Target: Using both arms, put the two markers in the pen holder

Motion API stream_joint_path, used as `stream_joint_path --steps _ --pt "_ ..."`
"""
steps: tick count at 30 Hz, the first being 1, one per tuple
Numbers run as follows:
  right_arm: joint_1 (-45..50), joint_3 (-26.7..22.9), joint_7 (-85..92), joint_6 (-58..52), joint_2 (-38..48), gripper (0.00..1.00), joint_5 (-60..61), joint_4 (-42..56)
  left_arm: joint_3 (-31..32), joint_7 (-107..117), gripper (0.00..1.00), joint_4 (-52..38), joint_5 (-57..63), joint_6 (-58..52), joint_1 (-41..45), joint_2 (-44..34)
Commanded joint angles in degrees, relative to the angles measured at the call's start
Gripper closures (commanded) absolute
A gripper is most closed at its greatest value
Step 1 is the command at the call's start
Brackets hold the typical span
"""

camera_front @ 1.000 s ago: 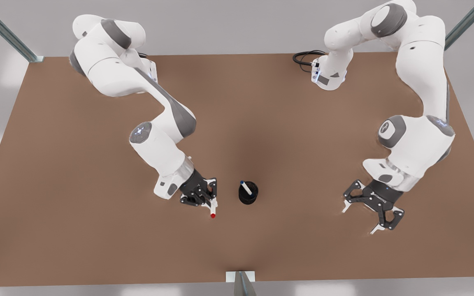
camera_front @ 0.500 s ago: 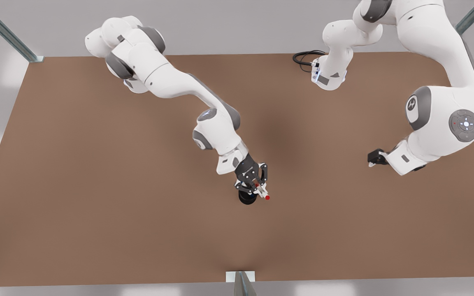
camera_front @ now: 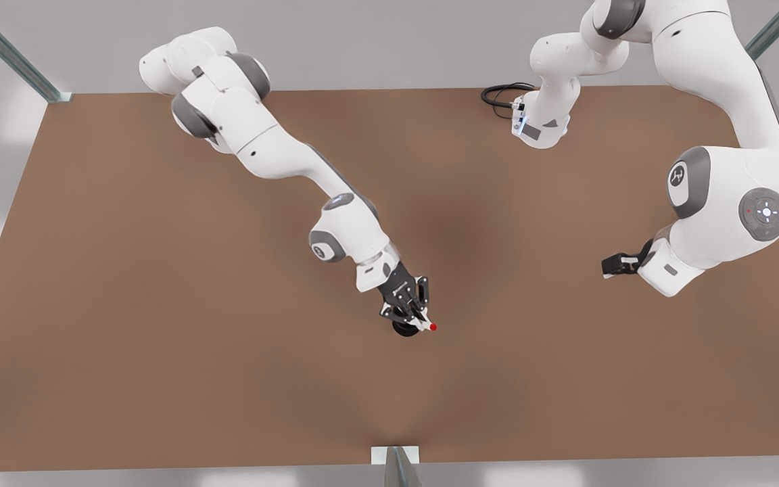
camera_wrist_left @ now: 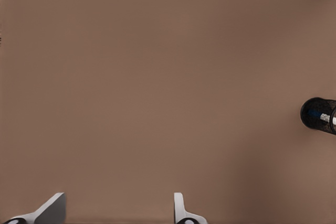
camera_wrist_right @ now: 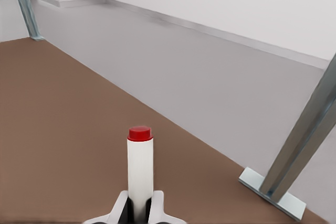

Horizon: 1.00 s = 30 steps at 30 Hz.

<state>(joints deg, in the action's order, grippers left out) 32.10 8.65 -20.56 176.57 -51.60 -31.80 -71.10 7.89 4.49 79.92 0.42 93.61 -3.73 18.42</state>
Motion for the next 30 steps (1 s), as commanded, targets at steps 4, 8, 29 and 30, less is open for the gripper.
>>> stream_joint_path --steps 4,8,29,30 --pt "-0.2 -0.2 -1.3 4.1 -1.6 0.77 -1.9 0.0 -0.1 9.0 0.00 -0.1 0.1 0.2 -0.3 0.0" --pt "-0.2 -0.1 -1.9 4.9 -2.1 0.77 -1.9 -1.1 0.0 9.0 0.00 0.0 0.1 0.2 -0.3 0.0" --pt "-0.4 -1.4 -1.9 9.6 -0.4 0.77 -1.8 -7.4 0.0 9.1 0.00 -0.1 0.0 0.2 -0.3 0.0" --pt "-0.2 -1.5 -1.9 9.6 -0.4 0.77 -1.7 -7.4 0.0 9.1 0.00 0.0 0.0 0.2 -0.3 0.0"
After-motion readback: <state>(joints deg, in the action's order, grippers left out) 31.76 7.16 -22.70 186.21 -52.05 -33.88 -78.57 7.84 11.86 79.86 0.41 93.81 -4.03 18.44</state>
